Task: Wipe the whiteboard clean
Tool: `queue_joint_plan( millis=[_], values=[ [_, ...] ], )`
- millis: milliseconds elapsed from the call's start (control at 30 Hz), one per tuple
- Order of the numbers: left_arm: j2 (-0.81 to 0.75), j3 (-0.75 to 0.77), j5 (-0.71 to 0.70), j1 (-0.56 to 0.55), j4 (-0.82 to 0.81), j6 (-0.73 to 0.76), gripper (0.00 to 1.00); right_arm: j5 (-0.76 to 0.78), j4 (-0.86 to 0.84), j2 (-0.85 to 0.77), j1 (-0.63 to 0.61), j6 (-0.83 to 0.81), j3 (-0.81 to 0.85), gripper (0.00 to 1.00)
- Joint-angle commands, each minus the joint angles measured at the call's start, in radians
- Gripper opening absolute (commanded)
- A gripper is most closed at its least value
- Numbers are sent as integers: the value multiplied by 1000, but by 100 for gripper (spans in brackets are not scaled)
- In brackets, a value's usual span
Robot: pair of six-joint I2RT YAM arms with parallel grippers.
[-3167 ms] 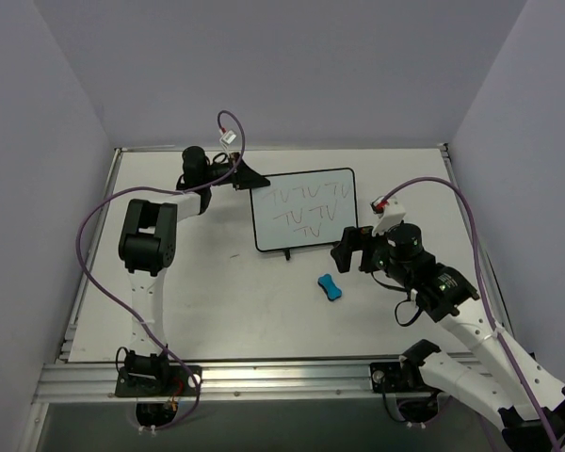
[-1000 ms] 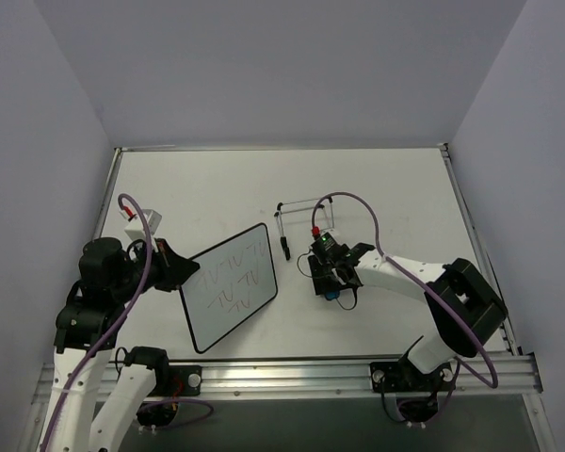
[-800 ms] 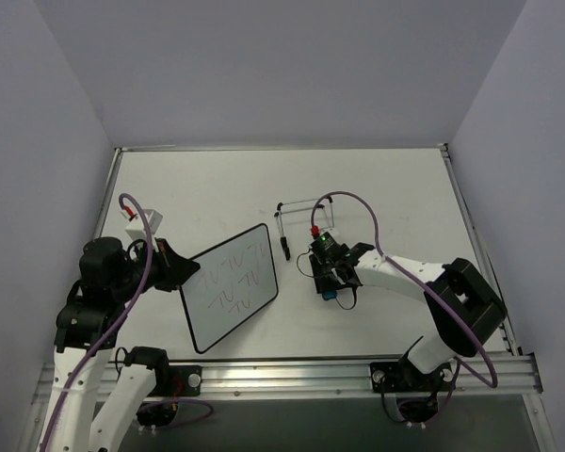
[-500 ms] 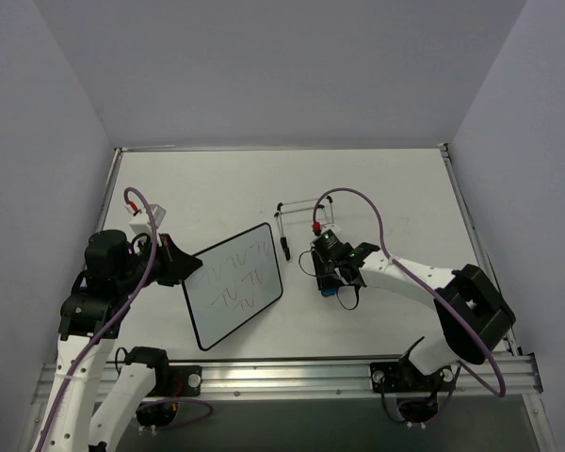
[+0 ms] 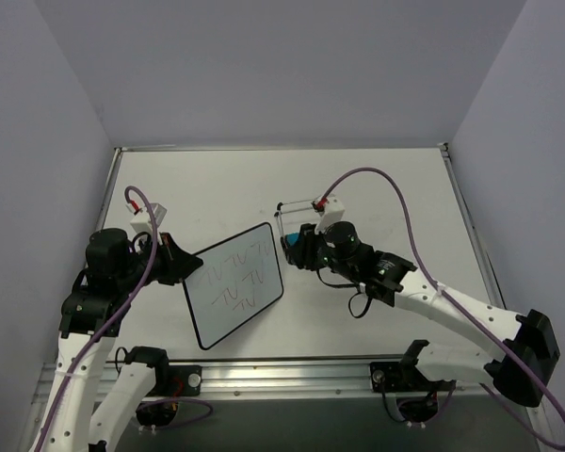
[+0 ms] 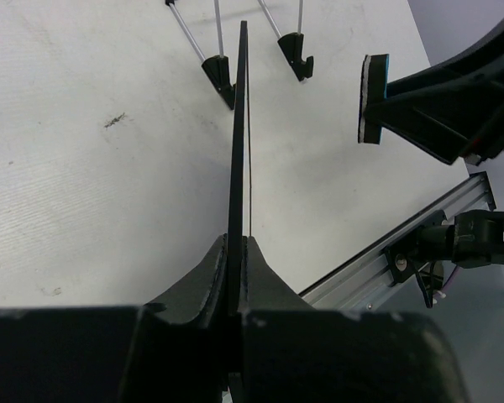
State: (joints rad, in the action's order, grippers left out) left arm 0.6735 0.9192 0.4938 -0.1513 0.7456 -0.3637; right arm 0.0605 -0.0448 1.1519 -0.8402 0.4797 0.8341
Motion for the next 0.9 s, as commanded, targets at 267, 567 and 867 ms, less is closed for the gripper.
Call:
queue_joint_plan(
  millis=[267,567,867],
  values=[
    [-2,9,-4,-22,-35,-6,2,246,-524,186,-407,62,121,7],
    [-9,10,-11,-40,-31,-7,2,429,-704,316,-571,96,123,6],
    [-8,10,-15,-51,-31,-7,2,570,-716,382,-629,115,129,0]
  ],
)
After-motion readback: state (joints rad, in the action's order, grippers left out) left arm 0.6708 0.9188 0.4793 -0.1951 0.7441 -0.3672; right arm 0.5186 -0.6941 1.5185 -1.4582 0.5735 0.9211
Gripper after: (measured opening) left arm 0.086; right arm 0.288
